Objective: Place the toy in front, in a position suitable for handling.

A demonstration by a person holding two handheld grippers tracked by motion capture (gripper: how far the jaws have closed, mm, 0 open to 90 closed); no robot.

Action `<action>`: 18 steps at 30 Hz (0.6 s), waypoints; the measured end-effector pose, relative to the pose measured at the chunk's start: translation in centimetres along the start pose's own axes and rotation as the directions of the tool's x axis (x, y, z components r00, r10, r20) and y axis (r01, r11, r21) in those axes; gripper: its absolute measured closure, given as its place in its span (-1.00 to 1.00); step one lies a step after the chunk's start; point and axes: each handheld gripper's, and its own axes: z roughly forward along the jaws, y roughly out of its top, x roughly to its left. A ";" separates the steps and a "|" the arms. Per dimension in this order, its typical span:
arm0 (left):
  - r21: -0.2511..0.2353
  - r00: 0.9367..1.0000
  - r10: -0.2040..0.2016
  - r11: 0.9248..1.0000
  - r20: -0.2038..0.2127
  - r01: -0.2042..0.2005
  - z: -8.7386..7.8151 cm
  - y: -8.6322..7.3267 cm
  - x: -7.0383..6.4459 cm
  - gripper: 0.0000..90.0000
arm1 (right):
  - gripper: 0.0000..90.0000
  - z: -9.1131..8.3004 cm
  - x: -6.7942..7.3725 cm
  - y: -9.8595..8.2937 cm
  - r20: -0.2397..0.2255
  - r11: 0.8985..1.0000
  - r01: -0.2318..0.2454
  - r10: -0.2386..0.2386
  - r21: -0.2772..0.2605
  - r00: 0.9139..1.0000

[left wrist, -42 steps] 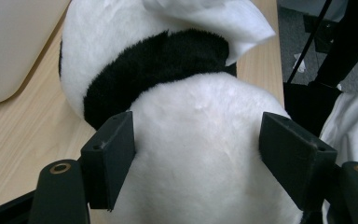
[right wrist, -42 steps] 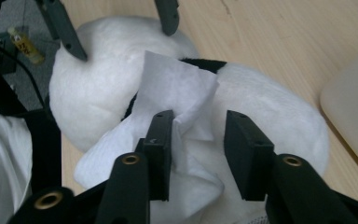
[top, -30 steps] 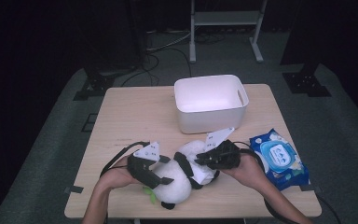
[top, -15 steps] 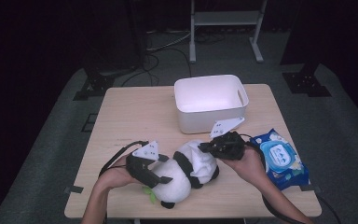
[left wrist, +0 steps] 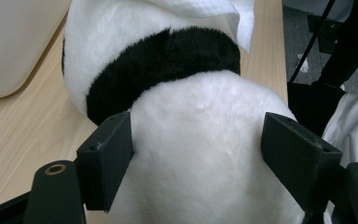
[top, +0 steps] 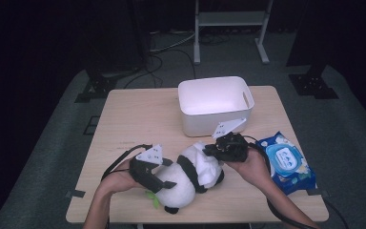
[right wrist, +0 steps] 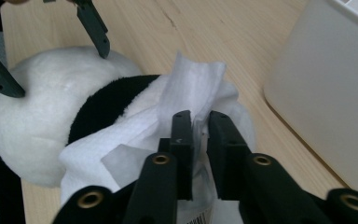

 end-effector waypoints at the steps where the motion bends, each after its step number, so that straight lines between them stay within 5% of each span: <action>1: -0.001 1.000 -0.001 1.000 -0.001 0.001 0.0 0.0 0.0 -0.46 | 0.69 -0.1 -0.1 0.1 0.001 1.000 -0.004 0.004 -0.004 1.000; 13: -0.005 1.000 -0.008 1.000 0.000 0.008 0.0 0.0 0.0 -0.46 | 0.45 -1.4 -0.4 0.4 -0.017 0.999 -0.002 0.001 -0.032 1.000; 18: -0.001 1.000 -0.007 1.000 -0.002 0.007 0.0 0.0 0.0 -0.46 | 0.38 -1.7 0.0 0.5 -0.070 0.999 0.031 -0.033 -0.034 0.997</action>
